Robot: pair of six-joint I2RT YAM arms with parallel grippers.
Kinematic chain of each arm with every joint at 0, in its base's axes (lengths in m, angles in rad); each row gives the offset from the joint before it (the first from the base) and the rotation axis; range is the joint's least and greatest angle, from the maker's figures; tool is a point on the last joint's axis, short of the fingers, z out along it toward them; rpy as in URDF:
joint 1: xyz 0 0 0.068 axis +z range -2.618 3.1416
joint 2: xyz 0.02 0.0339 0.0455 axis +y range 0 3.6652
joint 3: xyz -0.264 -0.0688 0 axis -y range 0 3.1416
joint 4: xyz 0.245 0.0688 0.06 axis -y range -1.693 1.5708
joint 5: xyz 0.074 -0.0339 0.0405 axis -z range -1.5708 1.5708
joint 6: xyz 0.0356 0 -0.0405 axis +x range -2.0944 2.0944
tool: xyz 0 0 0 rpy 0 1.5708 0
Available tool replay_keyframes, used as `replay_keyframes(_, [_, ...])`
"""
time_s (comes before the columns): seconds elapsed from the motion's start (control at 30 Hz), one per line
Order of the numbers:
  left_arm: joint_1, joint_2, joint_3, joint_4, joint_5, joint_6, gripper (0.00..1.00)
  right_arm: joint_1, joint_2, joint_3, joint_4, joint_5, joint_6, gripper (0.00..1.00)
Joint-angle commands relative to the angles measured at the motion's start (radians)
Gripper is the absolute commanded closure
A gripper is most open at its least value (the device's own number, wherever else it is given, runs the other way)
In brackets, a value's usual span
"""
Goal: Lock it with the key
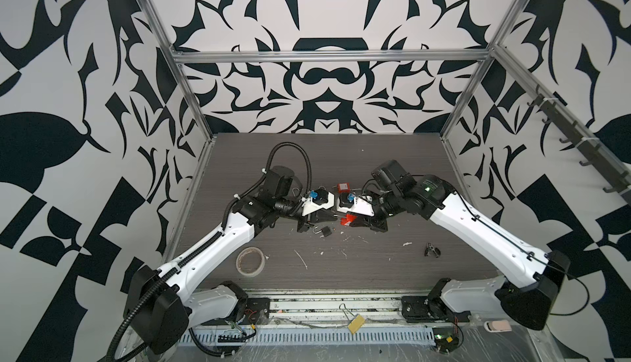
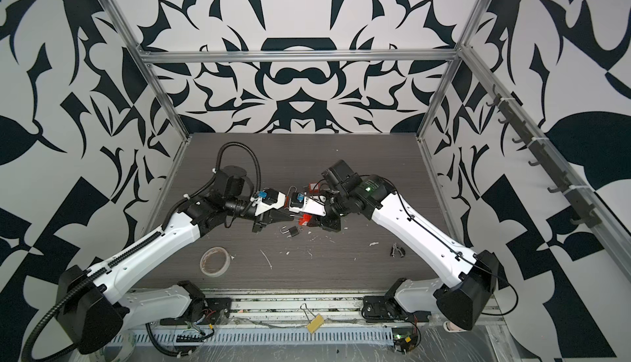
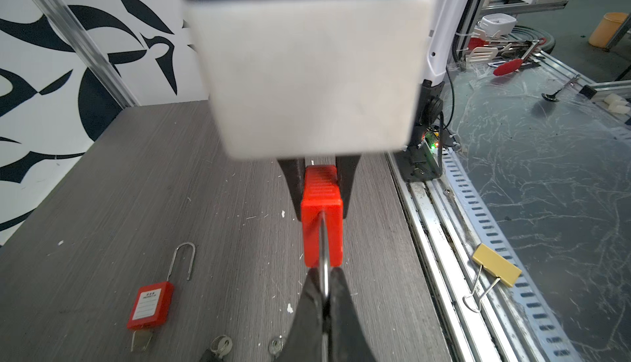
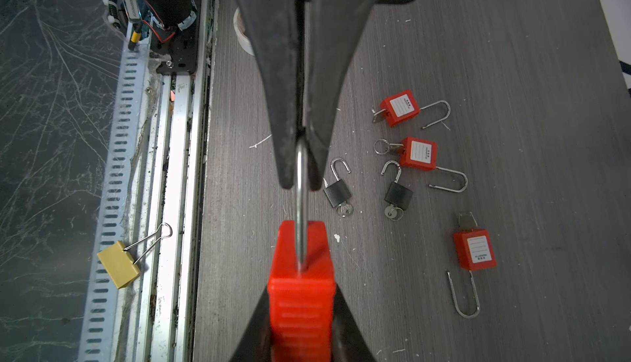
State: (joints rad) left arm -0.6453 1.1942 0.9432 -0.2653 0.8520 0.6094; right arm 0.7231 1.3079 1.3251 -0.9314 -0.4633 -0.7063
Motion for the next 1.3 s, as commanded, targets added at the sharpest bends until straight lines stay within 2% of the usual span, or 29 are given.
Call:
replay_keyframes(0.0, [-0.022,0.002,0.006,0.013,0.030,0.020,1.00,0.008,-0.021,0.044,0.148,-0.046,0.014,0.82])
replay_keyframes(0.3, [-0.022,0.040,0.003,0.006,0.095,-0.081,1.00,0.009,-0.041,0.020,0.242,-0.003,0.002,0.82])
replay_keyframes(0.43, [-0.022,0.046,-0.007,0.017,0.093,-0.083,1.00,0.008,-0.023,0.043,0.232,-0.038,0.038,0.81])
replay_keyframes(0.57, [-0.021,0.031,-0.040,0.098,0.079,-0.122,1.00,0.009,0.009,0.084,0.175,-0.088,0.063,0.78])
replay_keyframes(0.73, [0.022,0.038,-0.070,0.232,0.138,-0.218,1.00,0.008,0.040,0.149,0.116,-0.095,0.086,0.72])
replay_keyframes(0.83, [0.033,0.058,-0.056,0.243,0.164,-0.217,1.00,0.007,0.037,0.164,0.110,-0.069,0.088,0.68])
replay_keyframes(1.03, [0.068,0.072,-0.031,0.268,0.203,-0.228,1.00,0.008,0.032,0.247,0.002,0.005,0.065,0.50])
replay_keyframes(1.27, [0.073,0.072,-0.006,0.276,0.224,-0.232,1.00,0.004,-0.021,0.283,-0.156,0.092,0.051,0.46])
